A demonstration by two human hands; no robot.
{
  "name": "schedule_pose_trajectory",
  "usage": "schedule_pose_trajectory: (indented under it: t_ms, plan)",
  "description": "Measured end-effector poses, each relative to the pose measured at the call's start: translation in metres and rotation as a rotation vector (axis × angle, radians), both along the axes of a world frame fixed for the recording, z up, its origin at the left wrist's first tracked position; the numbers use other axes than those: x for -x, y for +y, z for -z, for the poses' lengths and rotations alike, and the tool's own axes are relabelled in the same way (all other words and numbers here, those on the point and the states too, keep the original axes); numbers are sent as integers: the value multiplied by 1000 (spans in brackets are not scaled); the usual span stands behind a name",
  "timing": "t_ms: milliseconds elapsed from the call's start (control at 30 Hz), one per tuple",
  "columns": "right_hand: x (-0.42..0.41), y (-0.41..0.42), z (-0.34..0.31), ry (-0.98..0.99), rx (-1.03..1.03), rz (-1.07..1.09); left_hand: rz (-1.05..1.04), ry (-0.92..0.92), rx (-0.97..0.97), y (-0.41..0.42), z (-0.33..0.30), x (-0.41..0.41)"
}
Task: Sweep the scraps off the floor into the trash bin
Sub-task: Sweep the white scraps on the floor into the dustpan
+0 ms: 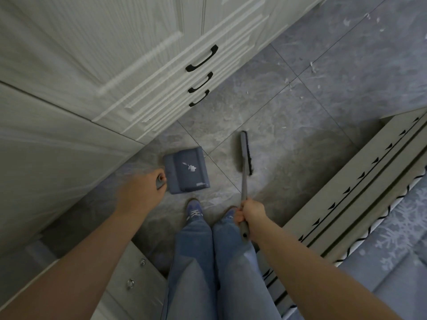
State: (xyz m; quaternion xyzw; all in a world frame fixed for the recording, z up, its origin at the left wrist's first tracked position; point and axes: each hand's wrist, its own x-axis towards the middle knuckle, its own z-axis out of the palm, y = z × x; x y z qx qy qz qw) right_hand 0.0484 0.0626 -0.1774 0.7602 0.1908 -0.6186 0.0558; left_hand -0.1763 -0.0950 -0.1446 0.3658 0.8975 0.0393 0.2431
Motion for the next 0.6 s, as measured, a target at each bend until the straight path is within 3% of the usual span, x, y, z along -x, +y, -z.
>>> schedule_pose_trajectory:
  t_ms: [167, 300, 433, 600]
  plan:
    - [7, -53, -32, 141, 113, -25, -49, -24, 38, -2, 4, -7]
    - [1, -82, -65, 262, 43, 8, -79, -65, 34, 0, -1, -5]
    - [-7, -72, -59, 158, 12, 116, -81, -59, 38, -4, -6, -7]
    - [-10, -27, -25, 1, -106, -68, -179, -34, 74, -26, -9, -8]
